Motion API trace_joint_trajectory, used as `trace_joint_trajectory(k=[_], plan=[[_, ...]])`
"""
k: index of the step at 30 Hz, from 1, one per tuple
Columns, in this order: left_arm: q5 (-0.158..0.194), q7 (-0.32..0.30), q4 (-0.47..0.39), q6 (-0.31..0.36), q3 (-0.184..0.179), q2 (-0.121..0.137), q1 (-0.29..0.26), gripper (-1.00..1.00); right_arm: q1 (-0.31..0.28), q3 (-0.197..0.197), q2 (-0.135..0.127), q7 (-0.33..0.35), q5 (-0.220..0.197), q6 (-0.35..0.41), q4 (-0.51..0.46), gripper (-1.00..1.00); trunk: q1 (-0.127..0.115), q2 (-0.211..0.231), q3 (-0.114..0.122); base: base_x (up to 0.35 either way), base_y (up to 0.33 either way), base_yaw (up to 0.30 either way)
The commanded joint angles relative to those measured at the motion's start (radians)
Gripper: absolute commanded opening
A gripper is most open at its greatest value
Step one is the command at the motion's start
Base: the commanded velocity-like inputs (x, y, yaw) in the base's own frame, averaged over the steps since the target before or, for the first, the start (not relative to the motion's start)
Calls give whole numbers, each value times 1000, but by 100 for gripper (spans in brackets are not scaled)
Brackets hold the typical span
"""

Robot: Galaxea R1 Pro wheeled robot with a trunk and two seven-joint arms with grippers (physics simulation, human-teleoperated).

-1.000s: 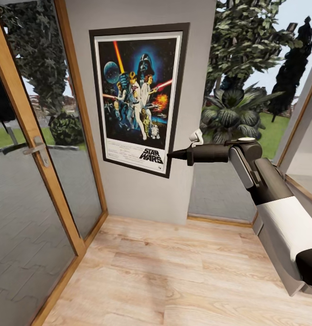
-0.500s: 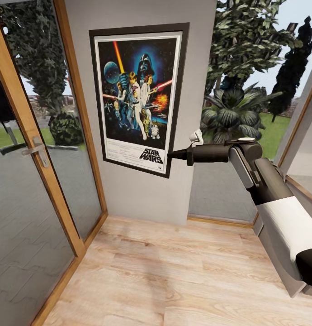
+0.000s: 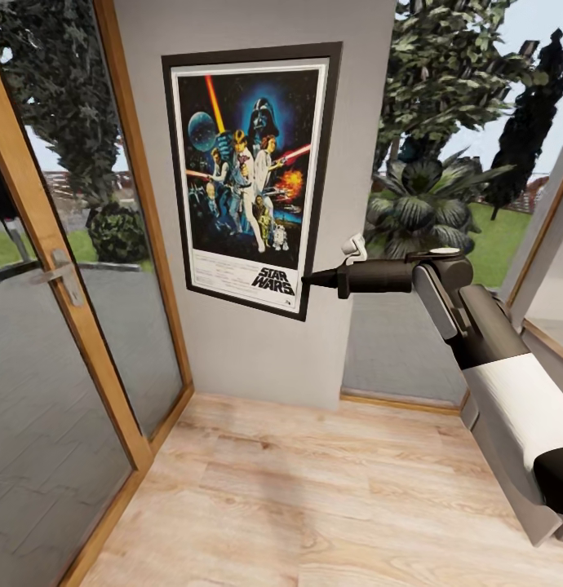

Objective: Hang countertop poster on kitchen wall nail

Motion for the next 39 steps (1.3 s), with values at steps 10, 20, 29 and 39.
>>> trace_joint_trajectory(k=[10,20,29,39], plan=[[9,-3,-2,11,0,0,0,100,-1,2,-1,0,-7,6,0,-100,1,-2,-2,52,1,0],[10,-3,-2,10,1,0,0,100,-1,2,-1,0,-7,6,1,-100,1,-2,-2,113,22,0],[9,-3,-1,10,1,0,0,100,-1,3,-1,0,-7,6,2,-100,1,-2,-2,70,1,0],[9,-3,-1,10,1,0,0,100,-1,4,0,1,-7,6,2,-100,1,-2,-2,4,0,0]])
